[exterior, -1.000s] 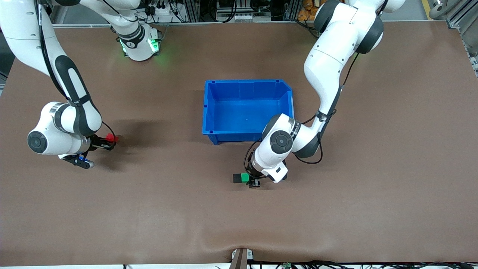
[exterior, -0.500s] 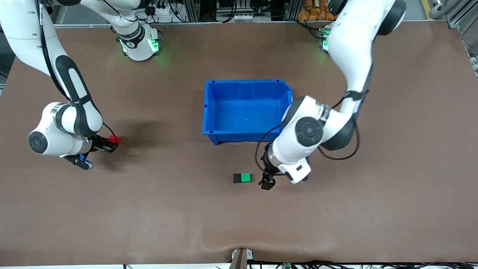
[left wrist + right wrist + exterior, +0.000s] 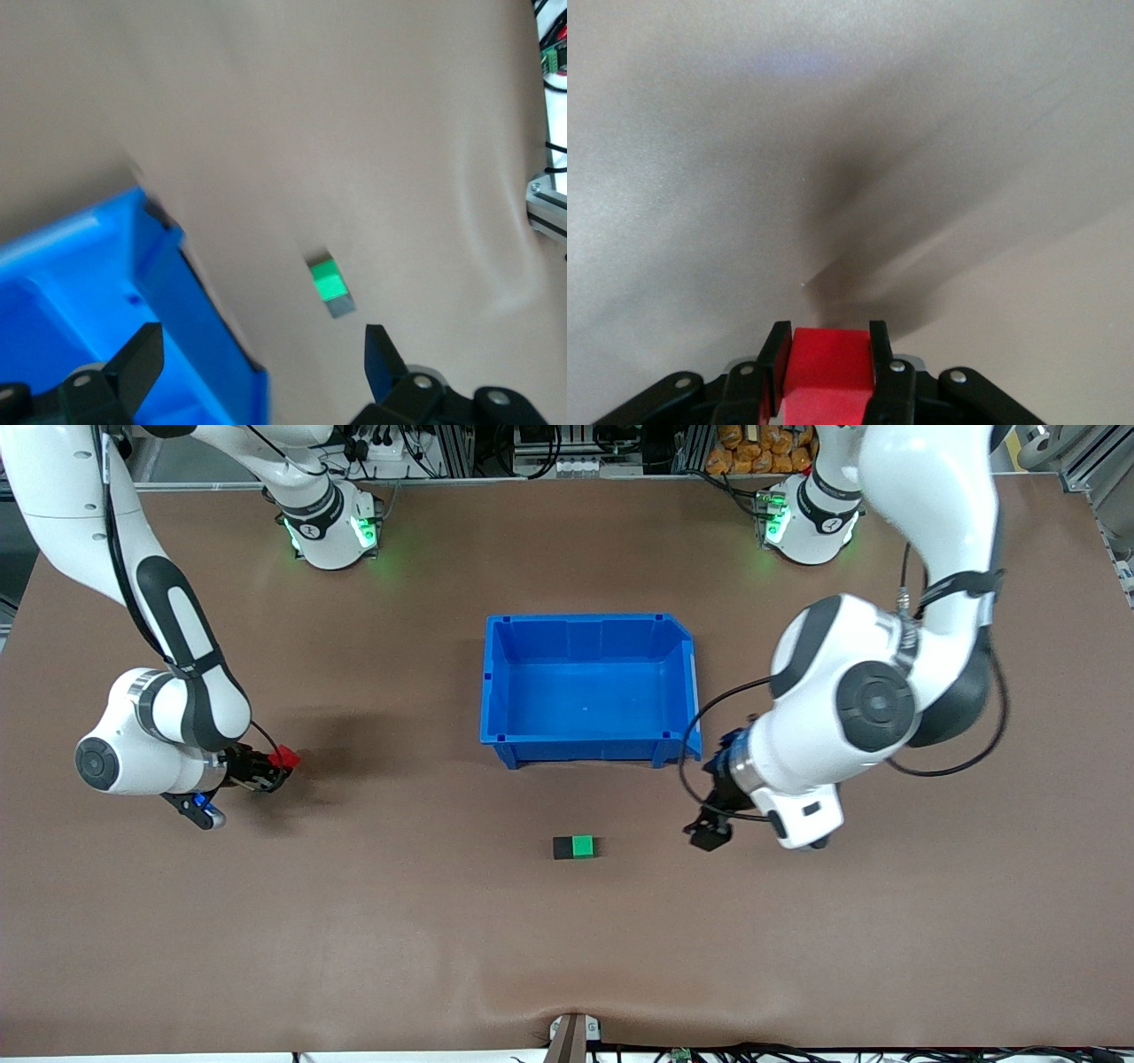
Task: Attach green and red cubes to black cube
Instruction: 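Open the left gripper and lift it away from the cubes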
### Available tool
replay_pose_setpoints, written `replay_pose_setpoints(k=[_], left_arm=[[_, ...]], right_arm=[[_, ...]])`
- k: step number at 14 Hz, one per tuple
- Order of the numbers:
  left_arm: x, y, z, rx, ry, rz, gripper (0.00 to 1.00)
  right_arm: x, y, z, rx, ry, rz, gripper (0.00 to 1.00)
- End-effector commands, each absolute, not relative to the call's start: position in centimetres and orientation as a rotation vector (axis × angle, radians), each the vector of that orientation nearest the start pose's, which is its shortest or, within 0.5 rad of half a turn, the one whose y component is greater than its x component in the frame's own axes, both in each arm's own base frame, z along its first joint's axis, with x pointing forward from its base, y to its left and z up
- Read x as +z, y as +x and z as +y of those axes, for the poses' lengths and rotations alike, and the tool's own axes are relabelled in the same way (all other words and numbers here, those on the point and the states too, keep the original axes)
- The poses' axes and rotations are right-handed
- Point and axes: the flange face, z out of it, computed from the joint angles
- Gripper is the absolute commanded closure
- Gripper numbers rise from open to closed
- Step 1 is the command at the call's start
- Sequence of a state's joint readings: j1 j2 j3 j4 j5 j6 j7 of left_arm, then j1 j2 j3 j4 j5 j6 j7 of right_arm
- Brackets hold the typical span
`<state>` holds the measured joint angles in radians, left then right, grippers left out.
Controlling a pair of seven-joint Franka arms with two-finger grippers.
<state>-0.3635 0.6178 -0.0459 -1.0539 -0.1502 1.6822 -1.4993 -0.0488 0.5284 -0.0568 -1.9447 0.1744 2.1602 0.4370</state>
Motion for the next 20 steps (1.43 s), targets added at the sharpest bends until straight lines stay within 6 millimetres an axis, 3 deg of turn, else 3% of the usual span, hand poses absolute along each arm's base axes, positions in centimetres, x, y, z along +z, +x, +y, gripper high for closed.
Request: replay_pose_setpoints(k=[1,4,5,8,14,20], left_arm=[[52.6,65.4,-23.7,0.262,-2.878,-1.450,0.00],[57.0,64.9,-15.5,0.239,-2.992,-1.196,0.00],[57.9,64.4,-13.6,0.233,-3.026,-1.090,0.00],[60.1,63.1,-8.7,0.218,-3.031,-0.992,0.00],[61.1,59.7,-5.8,0.184,-2.980,-0.603,0.00],[61.5,58.6,-4.0,0.182,-2.971,-0.383,0.00]], right_arm=[[19.7,58.6,-4.2,0.491,-2.863,1.069,1.00],[19.9,58.9,-3.5,0.487,-2.844,1.134,1.00],[20.0,59.0,-3.4,0.486,-2.829,1.161,1.00],[20.3,59.4,-1.9,0.481,-2.797,1.217,1.00],[20.7,60.0,0.2,0.474,-2.748,1.289,1.00],[21.2,60.7,2.4,0.465,-2.680,1.377,1.00]])
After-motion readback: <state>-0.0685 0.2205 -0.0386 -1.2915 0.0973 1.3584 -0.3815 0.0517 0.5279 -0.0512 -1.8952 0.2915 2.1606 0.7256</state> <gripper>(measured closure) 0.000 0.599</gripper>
